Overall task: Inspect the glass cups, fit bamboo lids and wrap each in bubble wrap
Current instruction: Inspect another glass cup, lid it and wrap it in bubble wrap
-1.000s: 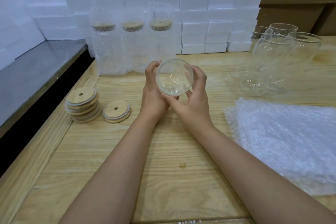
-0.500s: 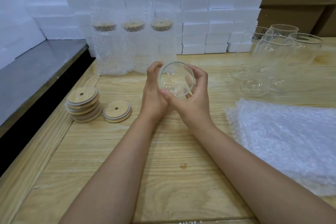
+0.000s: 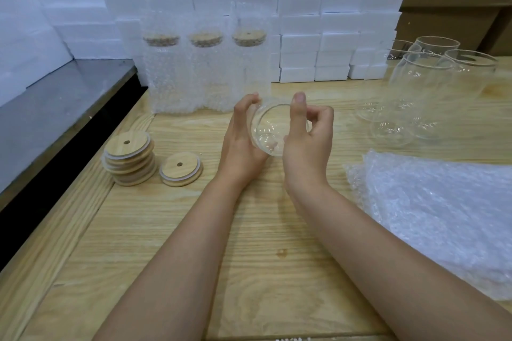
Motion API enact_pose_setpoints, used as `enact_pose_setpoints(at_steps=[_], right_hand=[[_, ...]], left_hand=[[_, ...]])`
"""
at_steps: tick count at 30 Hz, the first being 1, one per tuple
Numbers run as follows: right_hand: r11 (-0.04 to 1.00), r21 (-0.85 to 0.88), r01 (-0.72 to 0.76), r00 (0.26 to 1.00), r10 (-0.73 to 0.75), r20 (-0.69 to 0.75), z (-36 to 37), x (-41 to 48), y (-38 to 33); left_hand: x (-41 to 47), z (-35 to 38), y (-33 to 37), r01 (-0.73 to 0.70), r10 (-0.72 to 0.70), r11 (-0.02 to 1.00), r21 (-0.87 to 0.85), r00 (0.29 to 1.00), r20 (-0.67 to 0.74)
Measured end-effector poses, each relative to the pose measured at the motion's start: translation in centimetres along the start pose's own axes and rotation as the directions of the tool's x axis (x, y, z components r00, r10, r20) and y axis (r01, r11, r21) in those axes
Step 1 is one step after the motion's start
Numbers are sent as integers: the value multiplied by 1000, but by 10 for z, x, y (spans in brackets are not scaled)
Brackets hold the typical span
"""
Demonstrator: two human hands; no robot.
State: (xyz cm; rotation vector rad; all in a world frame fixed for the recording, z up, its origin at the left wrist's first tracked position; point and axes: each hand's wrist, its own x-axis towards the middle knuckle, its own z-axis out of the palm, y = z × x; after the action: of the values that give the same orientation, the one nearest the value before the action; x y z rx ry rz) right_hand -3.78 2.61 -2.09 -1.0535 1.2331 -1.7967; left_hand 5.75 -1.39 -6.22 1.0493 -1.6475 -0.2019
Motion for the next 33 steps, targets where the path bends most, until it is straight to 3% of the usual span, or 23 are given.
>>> enact_pose_setpoints(at_steps=[7,11,16,22,27,33], right_hand=[[992,60,-111,991,107,75,2,2,-11],[988,10,-154,976,150,158,2,5,-18],[979,-194,-64,932,128,340,-5,17,-31],[891,-421,167,855,82,513,-13,21,-37],[874,-413,257,773,71,630,-20,27,-41],[948,-288,138,698,114,707,-33,45,-41]], left_hand=[[0,1,-5,27,-27,999,16,999,-34],[-2,2,-6,54,-53,998,25,997,-53],[-1,1,-3,135,-131,990,49,988,-80],[-1,-1,0,181,-179,983,17,980,-91],[0,-2,-6,192,-192,981,-8,976,-107],[3,-4,-3,220,-227,972,-85,970,-83]])
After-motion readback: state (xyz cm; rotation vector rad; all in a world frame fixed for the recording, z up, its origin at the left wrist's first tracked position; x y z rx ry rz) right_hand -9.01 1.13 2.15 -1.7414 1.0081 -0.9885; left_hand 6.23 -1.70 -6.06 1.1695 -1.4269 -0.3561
